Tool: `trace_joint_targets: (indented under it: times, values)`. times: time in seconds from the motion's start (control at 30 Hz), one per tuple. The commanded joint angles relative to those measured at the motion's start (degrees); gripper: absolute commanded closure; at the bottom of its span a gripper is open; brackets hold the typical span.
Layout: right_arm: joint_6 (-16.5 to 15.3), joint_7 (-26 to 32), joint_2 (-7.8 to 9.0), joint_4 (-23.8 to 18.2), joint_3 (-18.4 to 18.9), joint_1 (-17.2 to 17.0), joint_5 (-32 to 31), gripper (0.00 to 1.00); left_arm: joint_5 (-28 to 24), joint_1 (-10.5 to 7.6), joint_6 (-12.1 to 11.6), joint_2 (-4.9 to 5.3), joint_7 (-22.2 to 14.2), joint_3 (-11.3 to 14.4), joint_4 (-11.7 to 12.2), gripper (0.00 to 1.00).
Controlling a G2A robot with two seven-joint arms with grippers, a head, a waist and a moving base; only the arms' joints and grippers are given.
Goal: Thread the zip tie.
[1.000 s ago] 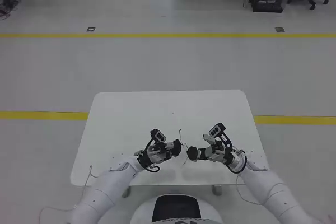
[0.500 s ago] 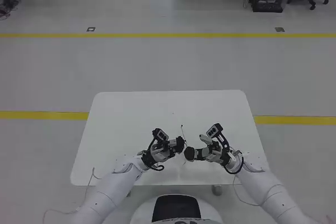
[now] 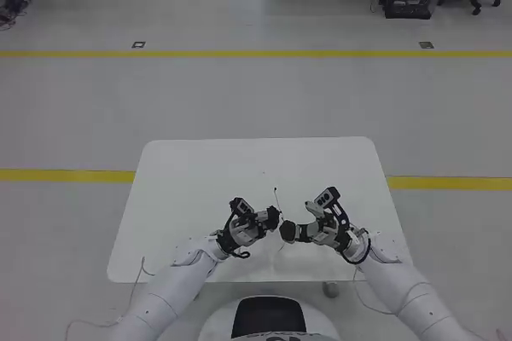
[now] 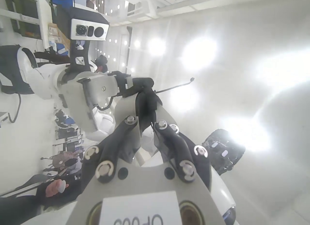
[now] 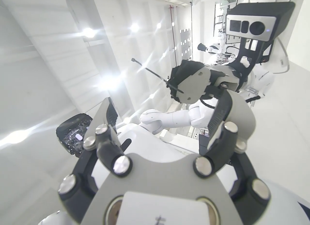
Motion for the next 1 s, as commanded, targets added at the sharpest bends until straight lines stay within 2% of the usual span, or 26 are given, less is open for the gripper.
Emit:
trace_joint_targets:
  times: [0.0, 0.03, 0.1, 0.17, 0.2, 0.4, 0.97]
  values:
    - [0.1, 0.0, -0.12, 0.4, 0.1, 0.1, 0.3, 0.00, -0.2, -0.13, 0.0, -0.11, -0.1, 0.1, 0.7, 1.00]
    - [0.2, 0.1, -0.18, 0.6, 0.1, 0.2, 0.4, 0.01, -0.4, -0.18, 0.0, -0.16, -0.2, 0.1, 1.0, 1.00]
    - [0.5, 0.3, -0.33, 1.0, 0.1, 0.3, 0.7, 0.24, -0.8, -0.25, 0.0, -0.30, -0.5, 0.3, 1.5, 1.00]
    - [0.8, 0.5, -0.49, 1.4, 0.0, 0.5, 0.8, 0.43, -1.5, -0.33, 0.0, -0.43, -1.1, 0.5, 1.8, 1.00]
    - [1.1, 0.6, -0.58, 1.6, -0.1, 0.6, 0.9, 0.49, -1.9, -0.36, 0.1, -0.49, -1.6, 0.7, 1.9, 1.00]
    - [1.4, 1.3, -1.20, 3.0, -0.7, 1.3, 1.5, 0.55, -4.6, -0.87, 1.4, -0.91, -4.4, 1.8, 3.1, 1.00]
    - [0.3, 1.7, -2.21, 3.7, -0.7, 1.5, -0.1, 0.78, -7.6, -2.07, 2.5, -1.64, -6.9, 3.2, 5.7, 1.00]
